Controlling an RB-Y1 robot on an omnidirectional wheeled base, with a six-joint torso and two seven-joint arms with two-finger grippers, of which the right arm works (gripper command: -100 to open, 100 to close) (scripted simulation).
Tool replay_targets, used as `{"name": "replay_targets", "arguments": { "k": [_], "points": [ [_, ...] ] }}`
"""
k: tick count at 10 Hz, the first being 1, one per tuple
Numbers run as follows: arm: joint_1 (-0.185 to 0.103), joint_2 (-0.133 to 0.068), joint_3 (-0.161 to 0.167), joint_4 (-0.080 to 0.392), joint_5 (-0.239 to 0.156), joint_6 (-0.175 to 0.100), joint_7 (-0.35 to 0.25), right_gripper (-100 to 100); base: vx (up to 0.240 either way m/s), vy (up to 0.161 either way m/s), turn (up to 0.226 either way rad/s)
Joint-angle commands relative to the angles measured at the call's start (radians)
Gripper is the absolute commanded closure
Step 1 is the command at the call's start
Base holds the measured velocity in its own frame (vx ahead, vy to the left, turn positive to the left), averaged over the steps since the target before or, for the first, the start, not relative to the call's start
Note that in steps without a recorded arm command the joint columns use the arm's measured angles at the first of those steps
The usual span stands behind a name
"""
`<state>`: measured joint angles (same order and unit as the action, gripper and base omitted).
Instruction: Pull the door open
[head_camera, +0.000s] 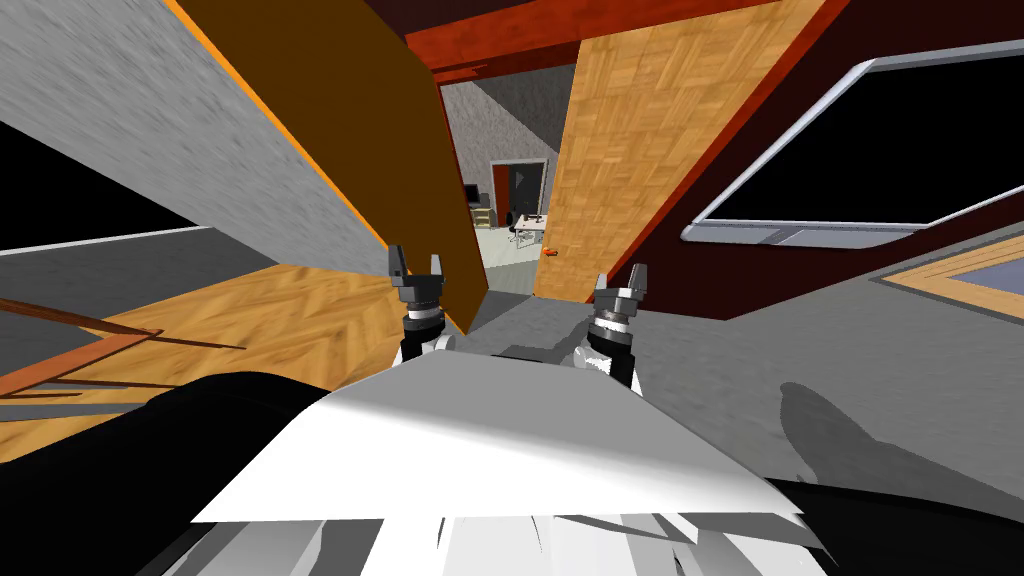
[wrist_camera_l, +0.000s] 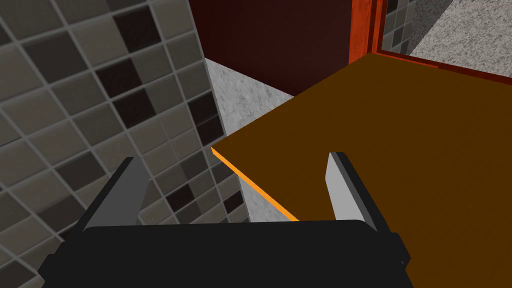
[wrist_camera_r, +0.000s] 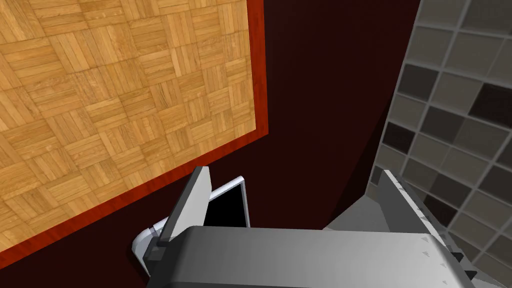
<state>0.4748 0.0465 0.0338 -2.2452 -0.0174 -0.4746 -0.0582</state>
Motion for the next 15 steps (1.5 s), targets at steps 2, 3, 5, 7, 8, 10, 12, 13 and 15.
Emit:
{"name": "replay_targets", "arguments": {
  "k": [2, 3, 5, 7, 8, 10, 12, 13, 15],
  "points": [
    [-0.011, -0.017, -0.003, 0.040, -0.003, -0.009, -0.002, -100, 0.082, -0.025, 0.020],
    [-0.016, -0.025, -0.005, 0.059, -0.005, -0.013, -0.004, -100, 0.150, 0.041, 0.009],
    [-0.025, -0.037, -0.007, 0.093, -0.007, -0.021, -0.006, -100, 0.167, 0.024, 0.014],
    [-0.036, -0.051, -0.011, 0.134, -0.011, -0.031, -0.008, -100, 0.157, -0.004, 0.017],
    [-0.044, -0.061, -0.013, 0.166, -0.013, -0.038, -0.010, -100, 0.149, -0.007, 0.025],
    [-0.053, -0.070, -0.016, 0.200, -0.016, -0.046, -0.012, -100, 0.119, 0.013, 0.016],
    [-0.068, -0.085, -0.020, 0.255, -0.021, -0.058, -0.016, -100, 0.113, 0.014, 0.025],
    [-0.078, -0.095, -0.024, 0.295, -0.024, -0.067, -0.018, -100, 0.136, 0.019, 0.034],
    [-0.089, -0.105, -0.027, 0.335, -0.027, -0.076, -0.020, -100, 0.135, -0.002, 0.015]
  ]
}}
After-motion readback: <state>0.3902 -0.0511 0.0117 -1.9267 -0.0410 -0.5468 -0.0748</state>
